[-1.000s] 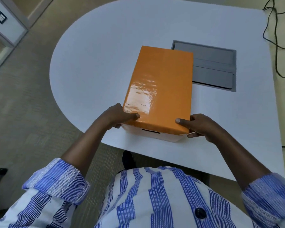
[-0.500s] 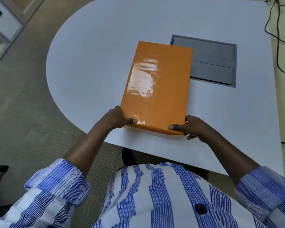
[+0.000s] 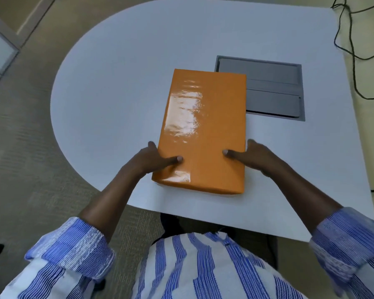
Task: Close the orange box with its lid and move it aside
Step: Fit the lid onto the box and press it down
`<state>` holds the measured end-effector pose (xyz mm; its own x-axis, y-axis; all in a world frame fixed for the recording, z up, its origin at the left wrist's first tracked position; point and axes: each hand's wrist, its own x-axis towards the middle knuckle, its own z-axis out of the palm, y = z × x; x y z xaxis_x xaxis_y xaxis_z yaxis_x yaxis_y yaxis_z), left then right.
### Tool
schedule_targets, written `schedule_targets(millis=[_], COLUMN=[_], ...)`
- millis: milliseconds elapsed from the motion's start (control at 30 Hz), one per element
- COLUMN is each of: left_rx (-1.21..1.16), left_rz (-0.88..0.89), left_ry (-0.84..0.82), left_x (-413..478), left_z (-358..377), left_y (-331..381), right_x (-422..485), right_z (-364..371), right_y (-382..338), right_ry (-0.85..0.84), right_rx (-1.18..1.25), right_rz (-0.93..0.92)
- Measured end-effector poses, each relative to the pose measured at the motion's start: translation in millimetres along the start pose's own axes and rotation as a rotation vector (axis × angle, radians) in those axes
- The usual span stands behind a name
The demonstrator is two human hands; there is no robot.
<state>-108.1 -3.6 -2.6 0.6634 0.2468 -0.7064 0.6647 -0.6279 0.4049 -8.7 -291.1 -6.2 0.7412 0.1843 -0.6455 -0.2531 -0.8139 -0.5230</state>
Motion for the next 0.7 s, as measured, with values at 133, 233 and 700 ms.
schedule_targets(millis=[133, 233, 700], left_rx=[0.173, 0.350, 0.435], left_rz=[0.297, 0.393, 0.481], left_ry=[0.332, 0.388, 0.527], left_x=[41, 76, 120], left_z=[-14, -19, 8], left_y=[43, 68, 60], right_x=[33, 58, 87], right_z=[5, 11, 43], right_y=[-37, -59, -56], right_ry=[0.374, 0.413, 0.540], right_rx=[-0.309, -0.450, -0.568], right_rz=[-0.252, -0.279, -0.258])
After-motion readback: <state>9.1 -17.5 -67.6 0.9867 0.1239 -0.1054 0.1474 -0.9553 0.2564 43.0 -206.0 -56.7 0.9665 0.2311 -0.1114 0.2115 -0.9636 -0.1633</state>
